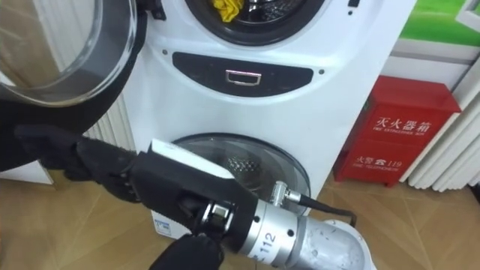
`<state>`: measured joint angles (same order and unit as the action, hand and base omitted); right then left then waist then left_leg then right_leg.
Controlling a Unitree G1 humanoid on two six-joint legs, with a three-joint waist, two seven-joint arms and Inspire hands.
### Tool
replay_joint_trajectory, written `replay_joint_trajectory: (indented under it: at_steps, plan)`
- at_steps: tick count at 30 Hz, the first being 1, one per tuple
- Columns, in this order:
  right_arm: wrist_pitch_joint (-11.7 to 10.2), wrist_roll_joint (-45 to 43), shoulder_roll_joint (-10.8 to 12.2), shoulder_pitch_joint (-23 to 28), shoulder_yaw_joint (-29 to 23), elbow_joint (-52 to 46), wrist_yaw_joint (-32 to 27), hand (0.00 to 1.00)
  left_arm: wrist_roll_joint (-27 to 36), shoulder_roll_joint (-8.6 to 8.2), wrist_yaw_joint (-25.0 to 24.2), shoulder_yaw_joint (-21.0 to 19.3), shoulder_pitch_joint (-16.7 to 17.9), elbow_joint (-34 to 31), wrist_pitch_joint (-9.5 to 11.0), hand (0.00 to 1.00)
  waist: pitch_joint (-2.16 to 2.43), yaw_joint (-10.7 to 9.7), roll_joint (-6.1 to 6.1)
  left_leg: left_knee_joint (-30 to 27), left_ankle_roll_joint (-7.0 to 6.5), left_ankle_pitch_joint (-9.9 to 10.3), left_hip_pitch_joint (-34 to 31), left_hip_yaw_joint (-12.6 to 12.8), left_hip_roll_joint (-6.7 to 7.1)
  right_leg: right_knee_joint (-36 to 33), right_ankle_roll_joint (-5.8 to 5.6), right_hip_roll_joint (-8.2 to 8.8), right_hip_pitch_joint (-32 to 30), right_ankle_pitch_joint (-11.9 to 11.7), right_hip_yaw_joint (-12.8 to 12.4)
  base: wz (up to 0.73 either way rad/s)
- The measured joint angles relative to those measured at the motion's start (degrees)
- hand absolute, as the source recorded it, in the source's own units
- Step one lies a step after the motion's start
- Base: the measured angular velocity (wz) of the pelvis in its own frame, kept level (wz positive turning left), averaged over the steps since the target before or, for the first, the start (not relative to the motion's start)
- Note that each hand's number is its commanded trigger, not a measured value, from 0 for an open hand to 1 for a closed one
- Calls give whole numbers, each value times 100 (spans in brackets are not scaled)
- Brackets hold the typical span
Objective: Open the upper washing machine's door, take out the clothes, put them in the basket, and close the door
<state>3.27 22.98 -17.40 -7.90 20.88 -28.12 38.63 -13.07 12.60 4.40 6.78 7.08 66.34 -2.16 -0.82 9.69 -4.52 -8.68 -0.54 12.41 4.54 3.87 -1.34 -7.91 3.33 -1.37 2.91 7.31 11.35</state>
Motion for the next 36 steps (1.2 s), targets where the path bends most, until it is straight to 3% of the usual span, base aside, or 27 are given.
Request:
replay_joint_trajectory:
  at_steps: [4, 11, 15, 20, 27, 30, 36]
  plan:
    - [-7, -869, -58, 409, -95, 18, -201, 0, -19, 5, 13, -121, 21, -120, -2, 0, 46, -77, -68, -57, -6, 0, -54, -83, 14, 15, -15, 13, -6, 9, 52, 12]
    - [13, -1557, -80, 748, -884, 352, -1055, 0, 4, -30, 204, -341, 192, -110, -5, 0, 50, -335, -74, -94, -7, 0, -59, -74, 17, 2, -19, 27, 8, 7, 63, 2]
    - [12, -1524, -63, 742, -1142, 423, -1714, 0, 4, -60, 298, -346, 233, -112, -30, 0, 24, -373, 6, -77, -7, 1, -48, -69, 4, -26, -19, 20, 9, 7, 51, -1]
    - [16, -1508, 31, 741, -1143, 489, -2127, 0, 1, -145, 406, -345, 304, -111, -85, 0, 63, -438, 111, -79, -9, 3, -50, -72, 5, -41, -20, 34, 5, 8, 53, 0]
    - [16, -944, 286, 287, -1141, 671, -2620, 0, -41, -228, 422, -387, 318, -142, -160, 0, 66, -426, 107, -101, -9, 2, -55, -67, 1, -50, -19, 31, 4, 11, 49, 0]
    - [14, -938, 406, -32, -1142, 804, -2946, 0, -112, -256, 412, -451, 308, -224, -180, 0, 64, -324, 110, -112, -9, 2, -47, -65, 1, -50, -20, 30, 11, 11, 42, 0]
    - [12, -943, 410, -342, -1129, 1000, -3182, 0, -122, -269, 412, -556, 260, -221, -291, 0, 55, -157, 123, -100, -10, 2, -6, -114, -8, -67, -22, 21, 31, 12, 57, 1]
